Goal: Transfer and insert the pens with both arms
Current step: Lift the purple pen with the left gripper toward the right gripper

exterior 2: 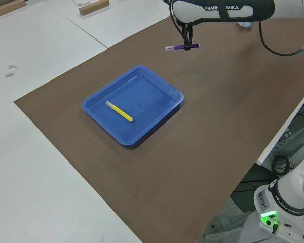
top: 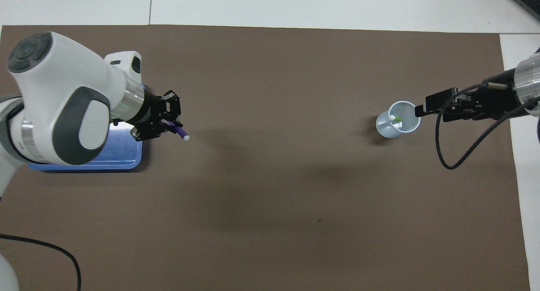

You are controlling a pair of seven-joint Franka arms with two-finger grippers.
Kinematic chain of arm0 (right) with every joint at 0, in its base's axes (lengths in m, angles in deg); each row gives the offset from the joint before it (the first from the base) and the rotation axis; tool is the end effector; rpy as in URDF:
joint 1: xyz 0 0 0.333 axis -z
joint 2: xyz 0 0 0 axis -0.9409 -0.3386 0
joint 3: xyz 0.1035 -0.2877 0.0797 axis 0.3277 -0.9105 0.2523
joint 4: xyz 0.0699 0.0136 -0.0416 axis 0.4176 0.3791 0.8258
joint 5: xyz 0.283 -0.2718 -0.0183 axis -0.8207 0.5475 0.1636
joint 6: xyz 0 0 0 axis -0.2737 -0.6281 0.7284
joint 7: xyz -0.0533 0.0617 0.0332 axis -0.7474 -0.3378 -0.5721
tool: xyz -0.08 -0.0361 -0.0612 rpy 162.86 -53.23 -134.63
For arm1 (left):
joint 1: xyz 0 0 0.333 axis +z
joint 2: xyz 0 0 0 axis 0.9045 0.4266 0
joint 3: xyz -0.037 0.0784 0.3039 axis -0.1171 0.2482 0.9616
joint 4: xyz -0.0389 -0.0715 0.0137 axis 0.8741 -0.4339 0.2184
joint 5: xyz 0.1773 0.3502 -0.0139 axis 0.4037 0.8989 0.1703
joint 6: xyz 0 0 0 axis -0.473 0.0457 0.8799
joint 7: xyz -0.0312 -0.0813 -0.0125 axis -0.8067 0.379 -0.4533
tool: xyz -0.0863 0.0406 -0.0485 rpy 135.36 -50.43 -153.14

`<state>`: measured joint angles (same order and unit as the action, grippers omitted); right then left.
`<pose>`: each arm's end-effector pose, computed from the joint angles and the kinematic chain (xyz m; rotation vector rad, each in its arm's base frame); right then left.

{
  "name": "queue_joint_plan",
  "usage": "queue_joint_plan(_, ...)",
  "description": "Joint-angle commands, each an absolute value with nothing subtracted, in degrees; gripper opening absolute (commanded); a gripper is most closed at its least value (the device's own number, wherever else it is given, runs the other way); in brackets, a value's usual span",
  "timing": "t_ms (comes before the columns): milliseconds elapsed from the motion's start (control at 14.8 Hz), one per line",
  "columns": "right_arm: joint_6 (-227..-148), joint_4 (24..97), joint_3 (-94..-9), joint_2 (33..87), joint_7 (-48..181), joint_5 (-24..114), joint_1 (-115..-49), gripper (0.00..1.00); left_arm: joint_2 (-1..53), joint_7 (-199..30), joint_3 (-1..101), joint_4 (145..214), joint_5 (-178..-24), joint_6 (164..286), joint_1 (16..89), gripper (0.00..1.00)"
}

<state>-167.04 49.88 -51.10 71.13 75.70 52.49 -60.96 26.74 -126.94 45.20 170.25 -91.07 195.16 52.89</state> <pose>0.5852 0.0171 0.5730 -2.7291 0.1267 0.0170 0.5735 -0.2173 0.4614 2.7273 1.0941 -0.2933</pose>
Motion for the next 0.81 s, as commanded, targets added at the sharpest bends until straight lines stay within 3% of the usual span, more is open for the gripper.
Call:
queue_joint_plan(0,-168.8,51.3,-50.8,72.5,80.9,46.5,-61.0,0.82,26.1,-139.1,46.1,170.7,-92.0,196.0,47.1,0.00)
queue_joint_plan(405,-176.2,55.7,-50.8,72.8,82.7,32.9,-61.5,0.82,26.6,-166.1,46.1,170.9,-96.2,210.7,35.9,0.00)
queue_joint_plan(742,-180.6,56.8,-50.6,72.8,86.0,28.0,-63.2,0.81,27.2,-175.6,46.1,170.3,-97.4,219.6,30.2,0.00)
